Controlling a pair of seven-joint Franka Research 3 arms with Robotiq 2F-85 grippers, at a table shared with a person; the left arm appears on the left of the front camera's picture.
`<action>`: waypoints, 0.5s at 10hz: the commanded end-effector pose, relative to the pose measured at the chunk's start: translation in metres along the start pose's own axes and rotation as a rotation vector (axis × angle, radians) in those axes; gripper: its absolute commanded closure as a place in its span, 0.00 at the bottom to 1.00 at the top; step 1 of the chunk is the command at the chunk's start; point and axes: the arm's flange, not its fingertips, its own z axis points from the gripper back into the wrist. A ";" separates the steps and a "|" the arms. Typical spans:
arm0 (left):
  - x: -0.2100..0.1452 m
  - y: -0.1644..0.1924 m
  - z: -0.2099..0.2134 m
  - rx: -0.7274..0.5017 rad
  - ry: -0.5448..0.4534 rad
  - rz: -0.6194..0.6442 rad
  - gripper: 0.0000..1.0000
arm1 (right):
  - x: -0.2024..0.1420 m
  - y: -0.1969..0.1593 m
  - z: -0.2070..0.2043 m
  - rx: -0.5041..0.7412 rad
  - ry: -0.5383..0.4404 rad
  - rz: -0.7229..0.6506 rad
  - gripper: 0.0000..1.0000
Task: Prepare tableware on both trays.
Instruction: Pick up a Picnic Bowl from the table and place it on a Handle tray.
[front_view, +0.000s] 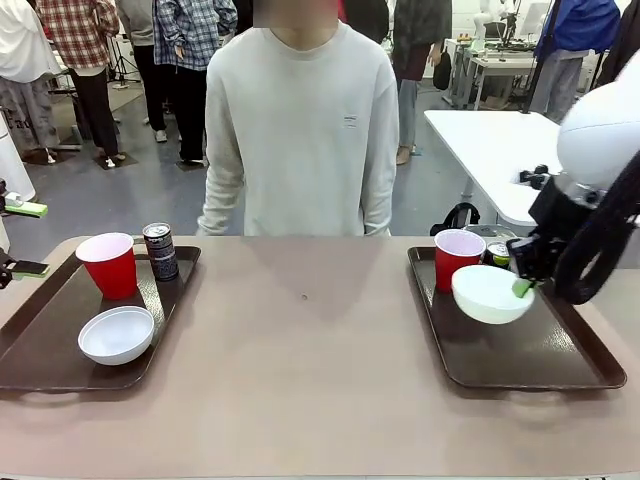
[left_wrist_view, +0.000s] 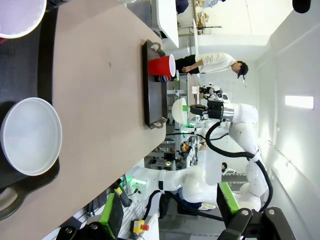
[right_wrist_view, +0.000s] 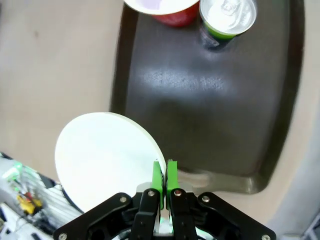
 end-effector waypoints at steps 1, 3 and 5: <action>-0.002 0.001 0.002 -0.006 0.005 -0.018 0.00 | -0.002 0.021 0.002 0.006 0.015 -0.047 1.00; -0.002 0.001 0.002 -0.006 0.005 -0.018 0.00 | -0.002 0.021 0.002 0.006 0.015 -0.047 1.00; -0.002 0.001 0.002 -0.006 0.005 -0.018 0.00 | 0.010 0.000 -0.028 -0.049 -0.025 0.006 0.96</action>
